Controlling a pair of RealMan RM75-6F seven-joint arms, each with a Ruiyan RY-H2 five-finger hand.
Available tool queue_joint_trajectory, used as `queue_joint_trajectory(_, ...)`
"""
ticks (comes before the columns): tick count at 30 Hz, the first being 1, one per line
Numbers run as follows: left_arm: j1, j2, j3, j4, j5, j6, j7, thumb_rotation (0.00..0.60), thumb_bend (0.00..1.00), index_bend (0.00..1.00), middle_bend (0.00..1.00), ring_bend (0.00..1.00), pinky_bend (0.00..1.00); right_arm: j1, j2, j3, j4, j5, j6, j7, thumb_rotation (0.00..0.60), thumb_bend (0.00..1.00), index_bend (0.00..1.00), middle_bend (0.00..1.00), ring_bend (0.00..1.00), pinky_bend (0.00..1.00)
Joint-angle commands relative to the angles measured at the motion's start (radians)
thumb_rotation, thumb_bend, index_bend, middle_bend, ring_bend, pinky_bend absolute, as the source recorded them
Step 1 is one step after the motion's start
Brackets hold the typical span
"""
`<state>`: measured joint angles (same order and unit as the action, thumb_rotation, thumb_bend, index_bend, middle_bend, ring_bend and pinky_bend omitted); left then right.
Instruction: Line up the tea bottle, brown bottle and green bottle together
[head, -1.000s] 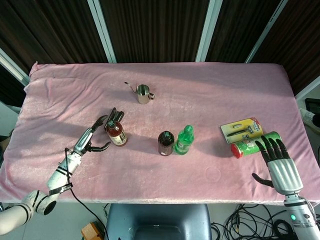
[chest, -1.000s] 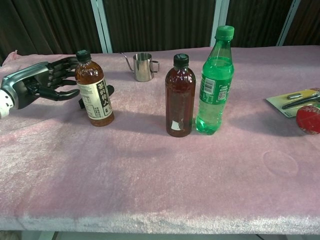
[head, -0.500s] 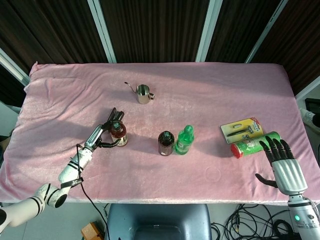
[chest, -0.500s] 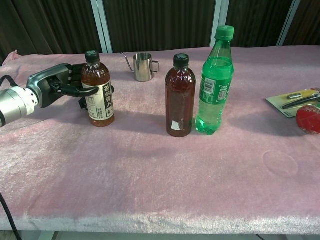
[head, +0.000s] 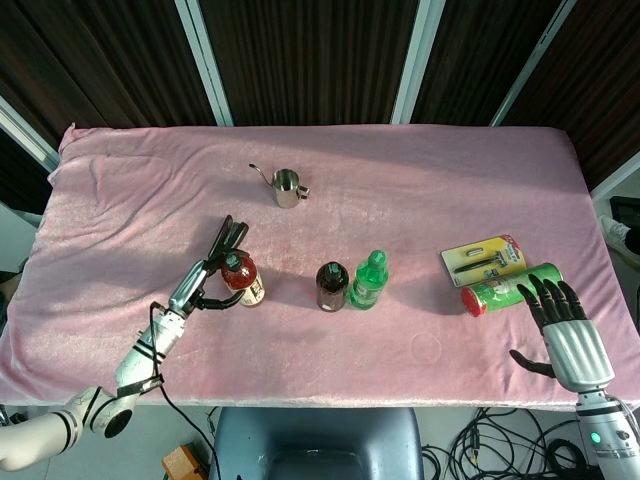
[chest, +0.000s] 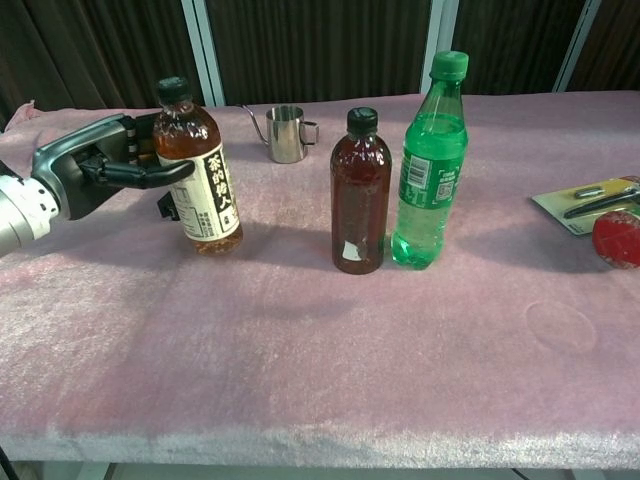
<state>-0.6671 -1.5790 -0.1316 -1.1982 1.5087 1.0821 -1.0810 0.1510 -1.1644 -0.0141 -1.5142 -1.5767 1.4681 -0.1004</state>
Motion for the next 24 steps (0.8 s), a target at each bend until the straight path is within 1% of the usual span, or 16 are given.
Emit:
queue_joint_trajectory(1, 0.009, -0.006, 0.016, -0.018, 0.013, 0.009, 0.026, 0.600, 0.41, 0.63, 0.66, 0.46, 0.41, 0.000, -0.001, -0.001, -0.001, -0.003, -0.002, -0.001, 0.600, 0.28, 0.00, 0.00, 0.00, 0.02)
queue_joint_trajectory(4, 0.008, -0.014, 0.019, -0.020, 0.013, 0.009, 0.042, 0.600, 0.41, 0.61, 0.63, 0.43, 0.39, 0.000, -0.001, -0.001, -0.002, -0.006, -0.003, -0.003, 0.600, 0.28, 0.00, 0.00, 0.00, 0.02)
queue_joint_trajectory(8, -0.007, -0.071, 0.007, -0.009, -0.009, -0.006, 0.139, 0.600, 0.41, 0.58, 0.59, 0.38, 0.34, -0.001, -0.001, -0.002, 0.001, -0.012, -0.007, -0.004, 0.600, 0.28, 0.00, 0.00, 0.00, 0.02)
queue_joint_trajectory(10, -0.035, -0.113, -0.013, 0.002, -0.033, -0.043, 0.185, 0.600, 0.41, 0.57, 0.58, 0.36, 0.33, -0.002, 0.000, -0.004, 0.013, -0.005, -0.018, 0.008, 0.600, 0.28, 0.00, 0.00, 0.00, 0.02)
queue_joint_trajectory(13, -0.050, -0.144, -0.032, 0.012, -0.058, -0.057, 0.228, 0.600, 0.41, 0.56, 0.57, 0.34, 0.30, -0.004, 0.000, -0.004, 0.026, -0.003, -0.025, 0.018, 0.600, 0.28, 0.00, 0.00, 0.00, 0.02)
queue_joint_trajectory(16, -0.063, -0.179, -0.057, 0.020, -0.085, -0.062, 0.271, 0.600, 0.40, 0.56, 0.56, 0.33, 0.30, -0.005, 0.002, -0.002, 0.040, 0.004, -0.032, 0.033, 0.600, 0.28, 0.00, 0.00, 0.00, 0.02)
queue_joint_trajectory(21, -0.094, -0.203, -0.100, 0.023, -0.117, -0.079, 0.323, 0.600, 0.40, 0.56, 0.56, 0.33, 0.29, -0.006, 0.005, -0.006, 0.062, 0.009, -0.050, 0.062, 0.600, 0.28, 0.00, 0.00, 0.00, 0.02)
queue_joint_trajectory(24, -0.102, -0.203, -0.111, 0.016, -0.128, -0.088, 0.341, 0.600, 0.40, 0.56, 0.56, 0.33, 0.29, -0.008, 0.009, -0.006, 0.074, 0.009, -0.051, 0.082, 0.600, 0.28, 0.00, 0.00, 0.00, 0.02)
